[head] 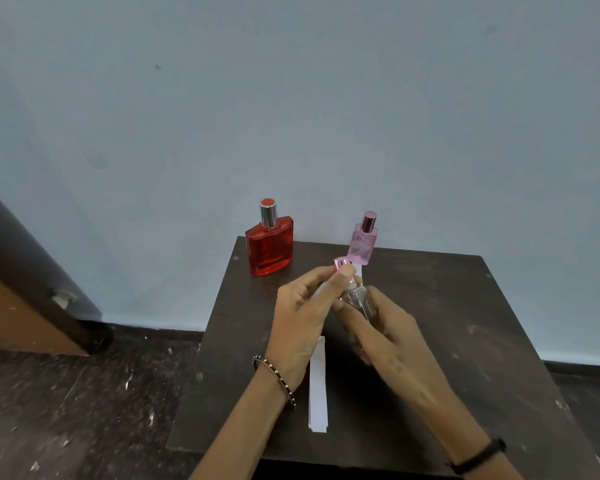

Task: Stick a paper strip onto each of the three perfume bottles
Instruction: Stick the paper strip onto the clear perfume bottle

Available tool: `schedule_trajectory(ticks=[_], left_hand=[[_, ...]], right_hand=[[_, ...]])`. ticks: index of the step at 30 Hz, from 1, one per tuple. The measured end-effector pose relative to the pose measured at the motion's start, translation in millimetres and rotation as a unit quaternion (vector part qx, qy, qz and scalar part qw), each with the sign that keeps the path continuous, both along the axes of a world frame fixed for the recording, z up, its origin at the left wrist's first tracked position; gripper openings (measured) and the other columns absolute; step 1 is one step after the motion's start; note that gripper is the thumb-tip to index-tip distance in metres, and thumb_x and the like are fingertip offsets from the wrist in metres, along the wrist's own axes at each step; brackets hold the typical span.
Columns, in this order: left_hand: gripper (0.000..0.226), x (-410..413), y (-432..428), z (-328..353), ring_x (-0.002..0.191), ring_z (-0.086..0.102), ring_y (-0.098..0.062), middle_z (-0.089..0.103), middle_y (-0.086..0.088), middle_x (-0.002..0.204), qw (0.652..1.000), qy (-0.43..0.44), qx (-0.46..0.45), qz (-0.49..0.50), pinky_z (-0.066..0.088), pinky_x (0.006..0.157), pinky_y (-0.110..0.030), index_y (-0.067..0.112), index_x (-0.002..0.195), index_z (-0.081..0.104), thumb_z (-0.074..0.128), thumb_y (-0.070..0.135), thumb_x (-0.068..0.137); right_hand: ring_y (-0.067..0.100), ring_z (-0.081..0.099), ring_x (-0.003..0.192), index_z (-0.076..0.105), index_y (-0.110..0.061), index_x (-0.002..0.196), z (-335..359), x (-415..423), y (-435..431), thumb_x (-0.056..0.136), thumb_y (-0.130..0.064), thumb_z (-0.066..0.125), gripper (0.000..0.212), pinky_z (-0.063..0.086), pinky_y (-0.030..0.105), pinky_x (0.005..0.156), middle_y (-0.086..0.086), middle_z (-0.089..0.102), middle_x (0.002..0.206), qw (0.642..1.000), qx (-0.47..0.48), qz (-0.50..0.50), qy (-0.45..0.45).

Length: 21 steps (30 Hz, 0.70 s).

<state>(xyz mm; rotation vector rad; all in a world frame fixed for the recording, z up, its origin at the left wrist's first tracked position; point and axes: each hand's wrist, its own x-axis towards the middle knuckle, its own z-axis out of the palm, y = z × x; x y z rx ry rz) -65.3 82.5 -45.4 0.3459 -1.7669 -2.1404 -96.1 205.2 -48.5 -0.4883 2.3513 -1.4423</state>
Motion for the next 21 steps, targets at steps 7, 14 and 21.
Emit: schedule_trajectory(ticks=[7, 14, 21], left_hand=[[0.023, -8, -6, 1, 0.097, 0.075, -0.022, 0.08, -0.004, 0.096, 0.989, -0.009, 0.132, 0.067, 0.053, 0.098, -0.04, 0.034, 0.079, 0.082, 0.065, 0.022, 0.089], [0.028, -11, 6, -4, 0.111, 0.07, -0.025, 0.076, -0.009, 0.111, 0.978, -0.017, 0.206, 0.027, 0.044, 0.107, -0.054, 0.024, 0.096, 0.081, 0.069, 0.038, 0.075], [0.041, -9, 9, -4, 0.108, 0.071, -0.023, 0.075, -0.01, 0.112, 0.978, -0.026, 0.206, 0.014, 0.049, 0.102, -0.052, 0.015, 0.112, 0.074, 0.064, 0.038, 0.079]], right_hand=[[0.014, 0.054, 0.05, 0.061, -0.019, 0.086, 6, -3, 10, 0.087, -0.041, 0.065, 0.022, 0.047, 0.02, 0.049, 0.0, 0.061, 0.06, 0.994, -0.064, -0.006, -0.084], [0.002, 0.058, 0.048, 0.065, -0.023, 0.087, 10, -4, 4, 0.07, -0.048, 0.075, 0.032, 0.047, 0.009, 0.047, -0.013, 0.066, 0.057, 0.993, -0.073, -0.061, -0.068], [0.007, 0.054, 0.046, 0.066, -0.018, 0.088, 8, -5, 4, 0.077, -0.032, 0.077, 0.021, 0.052, 0.012, 0.05, -0.003, 0.065, 0.056, 0.988, -0.106, -0.07, -0.082]])
